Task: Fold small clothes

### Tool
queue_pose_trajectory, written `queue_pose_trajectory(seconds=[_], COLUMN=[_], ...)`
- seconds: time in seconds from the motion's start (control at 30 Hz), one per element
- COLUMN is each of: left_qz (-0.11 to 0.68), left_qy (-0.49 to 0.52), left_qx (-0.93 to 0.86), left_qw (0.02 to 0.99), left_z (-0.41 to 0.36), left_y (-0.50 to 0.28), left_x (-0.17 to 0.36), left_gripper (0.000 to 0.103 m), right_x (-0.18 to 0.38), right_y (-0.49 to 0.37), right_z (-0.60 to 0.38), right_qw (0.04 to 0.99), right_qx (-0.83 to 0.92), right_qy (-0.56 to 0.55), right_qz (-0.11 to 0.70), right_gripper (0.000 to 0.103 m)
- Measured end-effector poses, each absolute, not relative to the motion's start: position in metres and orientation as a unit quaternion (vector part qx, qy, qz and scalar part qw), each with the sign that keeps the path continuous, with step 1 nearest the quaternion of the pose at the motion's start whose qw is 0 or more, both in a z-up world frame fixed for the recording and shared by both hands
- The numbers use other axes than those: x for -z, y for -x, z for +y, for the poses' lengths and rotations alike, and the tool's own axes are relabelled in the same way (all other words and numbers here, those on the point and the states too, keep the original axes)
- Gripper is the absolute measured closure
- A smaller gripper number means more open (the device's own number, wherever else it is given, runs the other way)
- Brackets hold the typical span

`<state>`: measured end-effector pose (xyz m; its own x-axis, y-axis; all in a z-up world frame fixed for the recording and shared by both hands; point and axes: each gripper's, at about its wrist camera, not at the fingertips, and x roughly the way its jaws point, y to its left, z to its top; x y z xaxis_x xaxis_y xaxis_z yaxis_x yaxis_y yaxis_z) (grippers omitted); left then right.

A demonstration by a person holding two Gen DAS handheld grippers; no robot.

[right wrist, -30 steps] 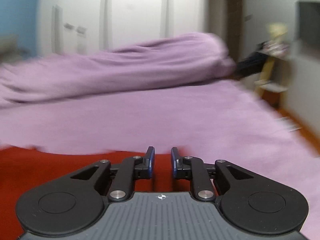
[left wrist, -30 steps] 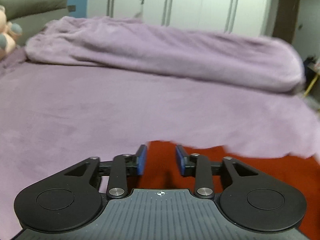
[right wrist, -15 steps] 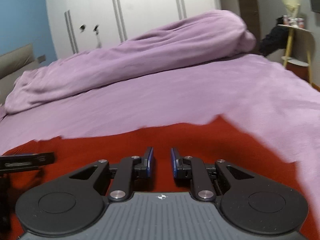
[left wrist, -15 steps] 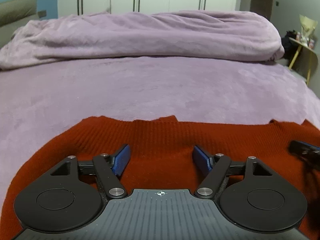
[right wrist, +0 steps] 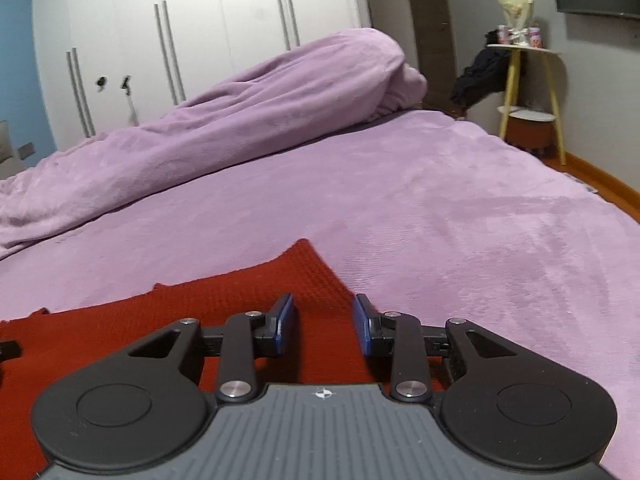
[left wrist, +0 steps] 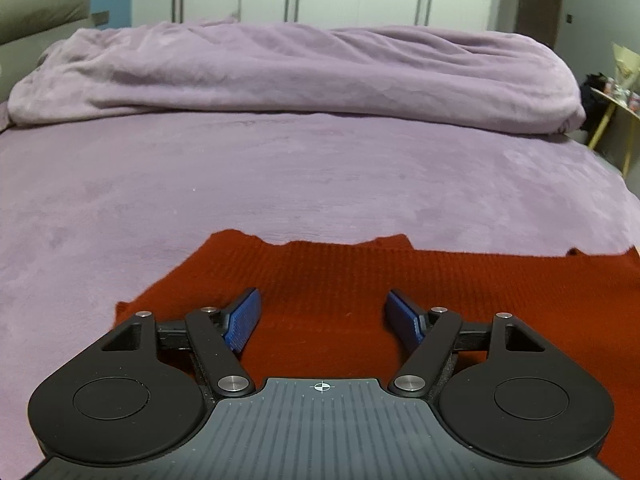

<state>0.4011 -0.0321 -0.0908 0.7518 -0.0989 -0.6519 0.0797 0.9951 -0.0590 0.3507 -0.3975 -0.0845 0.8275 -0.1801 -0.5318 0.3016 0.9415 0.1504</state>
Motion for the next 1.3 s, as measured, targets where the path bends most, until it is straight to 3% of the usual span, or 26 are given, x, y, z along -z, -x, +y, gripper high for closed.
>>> queue_pose_trajectory(seconds=[0.1, 0.2, 0.27, 0.37, 0.53, 0.7, 0.83, 1.07, 1.13, 1.3], left_qz=[0.338, 0.340, 0.339, 0.351, 0.388, 0.425, 0.436, 0.439, 0.438, 0.437], left_qy=[-0.013, -0.001, -0.018, -0.039, 0.110, 0.203, 0.256, 0.331, 0.352, 0.384], left_qx=[0.032, 0.002, -0.020, -0.016, 0.068, 0.105, 0.114, 0.103, 0.103, 0.111], left_qw=[0.940, 0.940, 0.940, 0.935, 0.913, 0.876, 0.855, 0.829, 0.821, 0.806], left_z=[-0.018, 0.014, 0.030, 0.052, 0.092, 0.104, 0.108, 0.121, 0.124, 0.130], left_y=[-0.389, -0.373, -0.356, -0.323, -0.270, -0.273, -0.291, -0.317, -0.320, -0.322], left_x=[0.087, 0.081, 0.075, 0.075, 0.071, 0.083, 0.087, 0.101, 0.103, 0.107], left_gripper=[0.025, 0.022, 0.012, 0.012, 0.013, 0.018, 0.037, 0.055, 0.079, 0.084], right_x=[0.080, 0.071, 0.061, 0.050, 0.054, 0.069, 0.072, 0.076, 0.080, 0.084], right_y=[-0.344, -0.320, -0.295, -0.254, -0.218, -0.215, -0.217, -0.226, -0.226, -0.231], right_z=[-0.401, -0.399, -0.387, -0.361, -0.299, -0.244, -0.217, -0.194, -0.191, -0.185], right_qw=[0.936, 0.933, 0.942, 0.954, 0.951, 0.933, 0.934, 0.935, 0.934, 0.935], right_qx=[0.192, 0.201, 0.169, 0.102, -0.010, -0.070, -0.068, -0.030, -0.027, -0.038], right_qy=[-0.107, -0.123, -0.129, -0.148, -0.159, -0.160, -0.132, -0.108, -0.099, -0.064], right_qz=[0.274, 0.274, 0.259, 0.242, 0.265, 0.315, 0.325, 0.337, 0.342, 0.348], right_gripper=[0.065, 0.065, 0.065, 0.065, 0.066, 0.082, 0.086, 0.086, 0.085, 0.084])
